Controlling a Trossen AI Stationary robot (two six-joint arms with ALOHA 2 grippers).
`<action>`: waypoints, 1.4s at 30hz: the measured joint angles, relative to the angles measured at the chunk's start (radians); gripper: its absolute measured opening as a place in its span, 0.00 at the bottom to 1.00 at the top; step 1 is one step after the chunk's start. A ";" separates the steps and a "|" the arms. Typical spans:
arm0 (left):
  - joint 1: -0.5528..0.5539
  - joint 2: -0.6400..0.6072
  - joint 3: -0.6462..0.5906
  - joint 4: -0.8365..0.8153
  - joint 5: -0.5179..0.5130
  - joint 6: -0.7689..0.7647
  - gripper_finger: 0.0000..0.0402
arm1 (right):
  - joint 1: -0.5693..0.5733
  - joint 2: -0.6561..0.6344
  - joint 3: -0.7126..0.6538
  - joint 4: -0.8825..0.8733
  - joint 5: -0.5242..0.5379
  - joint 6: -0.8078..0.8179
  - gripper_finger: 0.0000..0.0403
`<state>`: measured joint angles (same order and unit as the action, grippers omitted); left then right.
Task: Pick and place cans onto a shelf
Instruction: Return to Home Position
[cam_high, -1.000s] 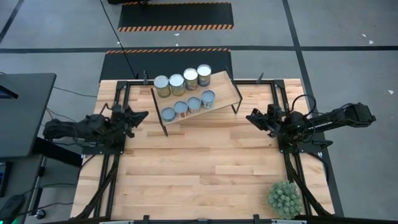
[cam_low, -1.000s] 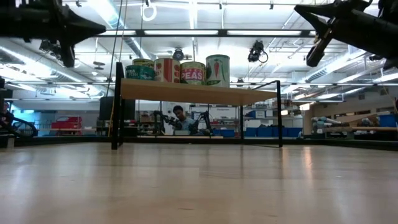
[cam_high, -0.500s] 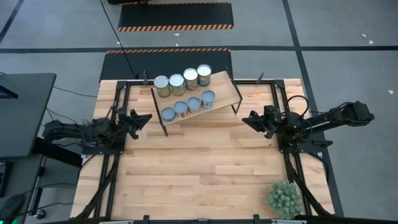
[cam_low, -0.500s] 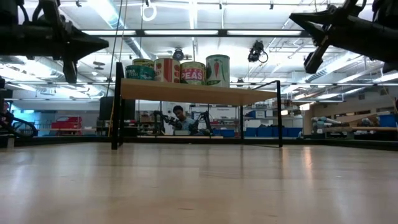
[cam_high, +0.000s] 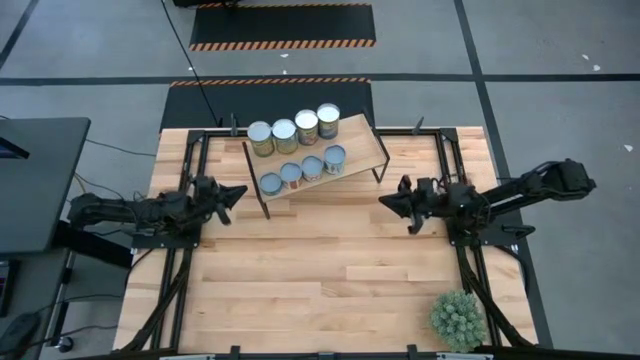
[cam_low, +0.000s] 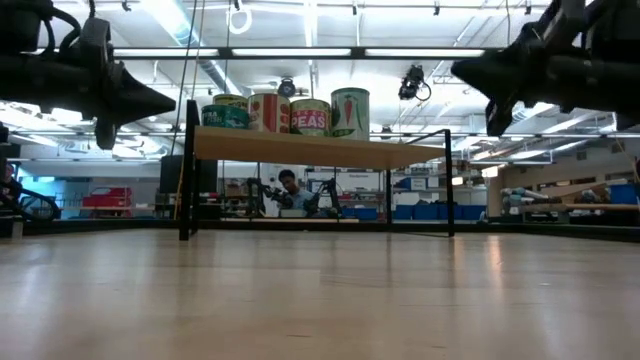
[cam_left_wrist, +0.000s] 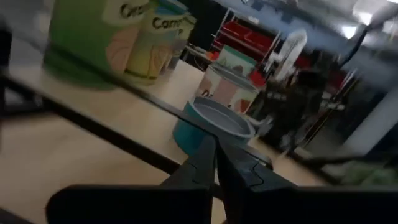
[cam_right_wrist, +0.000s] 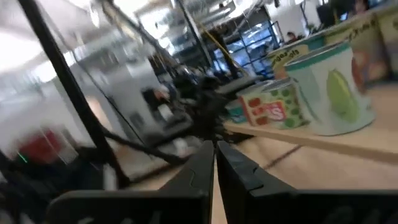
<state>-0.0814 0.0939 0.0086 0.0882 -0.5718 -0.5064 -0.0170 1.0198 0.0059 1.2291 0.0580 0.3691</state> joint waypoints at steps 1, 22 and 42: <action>0.000 0.000 0.000 0.000 0.000 0.055 0.06 | 0.000 0.007 0.000 -0.009 0.001 -0.074 0.06; 0.000 -0.003 -0.001 0.024 0.000 0.177 0.06 | 0.000 0.049 0.000 -0.064 0.002 -0.496 0.06; 0.000 -0.003 -0.002 0.026 0.000 0.177 0.06 | 0.000 0.049 0.000 -0.064 0.001 -0.495 0.06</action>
<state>-0.0814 0.0914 0.0071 0.1139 -0.5720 -0.3289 -0.0170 1.0687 0.0059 1.1648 0.0589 -0.1261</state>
